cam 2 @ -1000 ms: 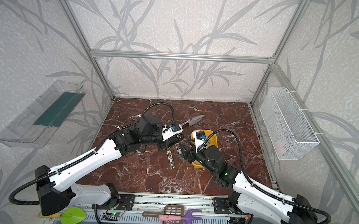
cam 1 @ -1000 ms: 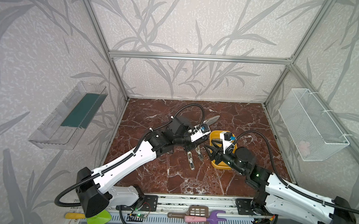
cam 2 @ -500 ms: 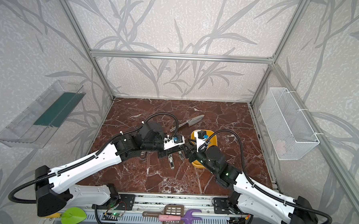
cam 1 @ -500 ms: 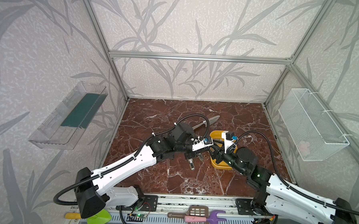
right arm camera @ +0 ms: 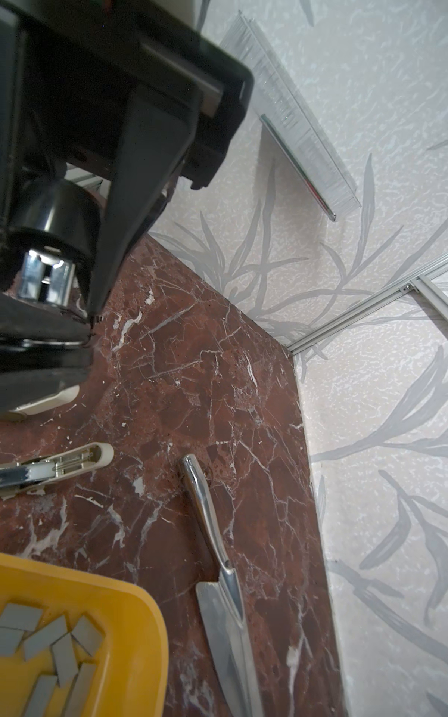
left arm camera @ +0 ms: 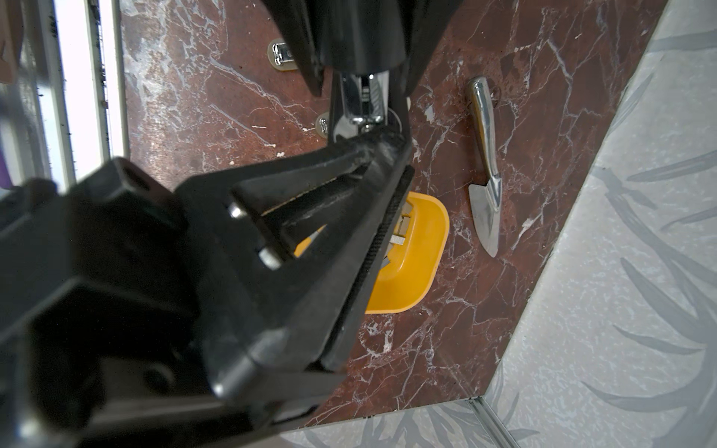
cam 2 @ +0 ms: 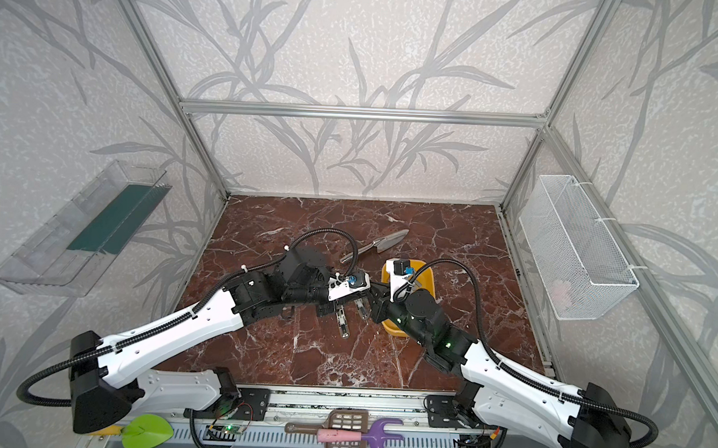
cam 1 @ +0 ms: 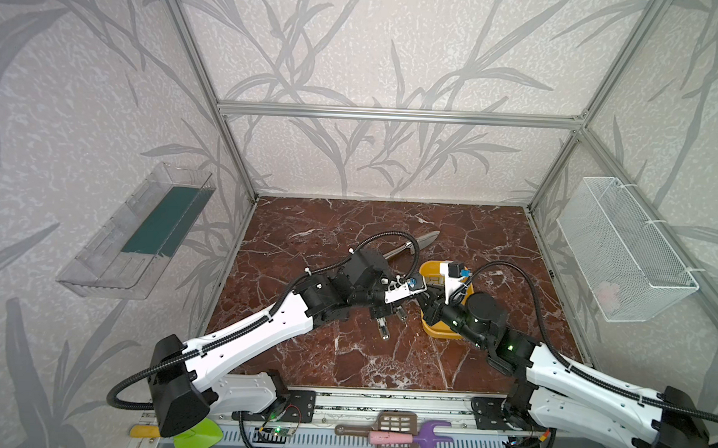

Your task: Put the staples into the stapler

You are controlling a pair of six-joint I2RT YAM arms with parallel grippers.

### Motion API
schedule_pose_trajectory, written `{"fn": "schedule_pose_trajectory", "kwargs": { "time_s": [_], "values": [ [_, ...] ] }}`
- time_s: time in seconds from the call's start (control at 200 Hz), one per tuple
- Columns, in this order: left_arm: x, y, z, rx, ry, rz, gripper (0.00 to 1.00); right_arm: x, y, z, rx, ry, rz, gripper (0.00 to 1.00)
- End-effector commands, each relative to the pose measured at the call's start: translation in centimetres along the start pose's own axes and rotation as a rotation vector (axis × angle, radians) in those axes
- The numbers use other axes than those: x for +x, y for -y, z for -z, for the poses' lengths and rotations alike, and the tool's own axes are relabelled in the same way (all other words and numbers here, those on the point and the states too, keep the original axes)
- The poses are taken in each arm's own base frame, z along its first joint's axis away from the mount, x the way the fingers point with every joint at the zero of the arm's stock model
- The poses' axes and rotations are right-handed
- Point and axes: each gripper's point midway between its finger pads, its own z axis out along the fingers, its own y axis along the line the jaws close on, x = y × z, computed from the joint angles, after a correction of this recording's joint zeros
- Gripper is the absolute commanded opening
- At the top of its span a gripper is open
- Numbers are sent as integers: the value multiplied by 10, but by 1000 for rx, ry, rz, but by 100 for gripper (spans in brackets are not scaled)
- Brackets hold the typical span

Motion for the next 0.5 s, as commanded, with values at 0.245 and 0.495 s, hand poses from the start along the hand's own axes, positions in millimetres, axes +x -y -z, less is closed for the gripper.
{"fn": "schedule_pose_trajectory", "kwargs": {
  "time_s": [0.245,0.495],
  "values": [
    [-48,-15,57,-97,269,-41,0,28,54,-5,190,-80,-40,0],
    [-56,-17,72,-79,354,-11,0,32,67,-7,213,-92,-97,0]
  ]
}}
